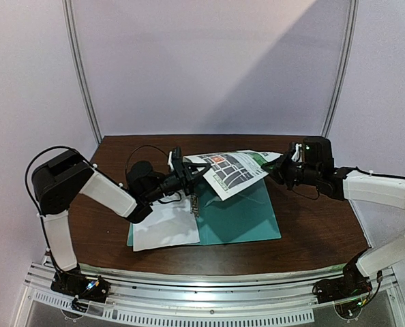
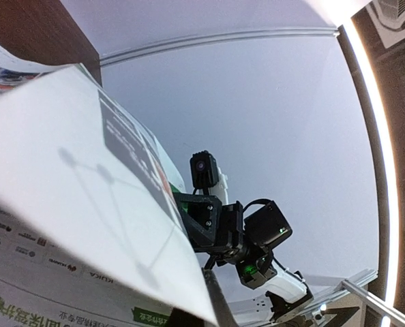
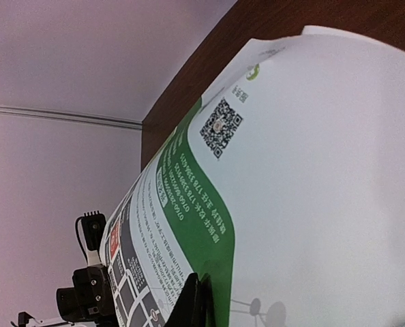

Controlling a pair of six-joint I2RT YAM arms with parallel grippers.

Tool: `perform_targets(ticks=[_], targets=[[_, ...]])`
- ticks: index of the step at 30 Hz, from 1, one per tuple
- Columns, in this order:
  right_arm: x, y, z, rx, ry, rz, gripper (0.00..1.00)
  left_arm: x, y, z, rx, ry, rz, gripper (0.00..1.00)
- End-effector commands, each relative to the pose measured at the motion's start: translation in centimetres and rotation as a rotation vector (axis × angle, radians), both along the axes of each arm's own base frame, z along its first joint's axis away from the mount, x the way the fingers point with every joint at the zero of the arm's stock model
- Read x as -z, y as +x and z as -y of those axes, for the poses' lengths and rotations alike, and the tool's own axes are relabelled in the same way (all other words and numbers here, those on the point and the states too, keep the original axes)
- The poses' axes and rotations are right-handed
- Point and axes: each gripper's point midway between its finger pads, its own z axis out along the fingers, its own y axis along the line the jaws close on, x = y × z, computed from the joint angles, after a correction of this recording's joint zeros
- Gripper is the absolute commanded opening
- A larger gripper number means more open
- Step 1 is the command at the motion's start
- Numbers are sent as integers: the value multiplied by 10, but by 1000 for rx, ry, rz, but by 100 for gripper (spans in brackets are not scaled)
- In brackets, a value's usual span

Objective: Put the files into the folder

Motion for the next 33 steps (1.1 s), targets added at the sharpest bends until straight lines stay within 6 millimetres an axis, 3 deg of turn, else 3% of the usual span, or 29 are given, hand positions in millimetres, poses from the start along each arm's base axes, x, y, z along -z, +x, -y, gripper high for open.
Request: perform_targets(ticks=[1, 6, 9, 13, 16, 20, 24, 28, 31, 33], targets=[[-8, 4, 0, -8, -20, 42, 5, 0, -13, 5, 20, 32, 62, 11], [-64, 16, -5, -44, -54, 233, 0, -4, -20, -1, -8, 152, 126, 47], [-109, 15, -9, -74, -42, 393, 0, -4, -19, -7, -61, 338, 182, 75], [-162, 8, -6, -103, -89, 567, 0, -11, -16, -33, -193, 610, 251, 97], [-191, -3, 1, -118, -175, 651, 0, -18, -11, -65, -325, 775, 286, 99], [-226, -23, 14, -149, -280, 723, 0, -51, -7, -96, -441, 906, 393, 99], [-265, -57, 24, -191, -298, 812, 0, -88, -3, -92, -421, 932, 531, 100], [-290, -87, 16, -322, -247, 822, 0, -107, -5, -70, -339, 893, 618, 100], [-272, -77, 0, -386, -210, 726, 0, -110, -4, -67, -328, 877, 603, 100], [-240, -55, -16, -423, -207, 608, 0, -108, -3, -71, -335, 864, 570, 99]])
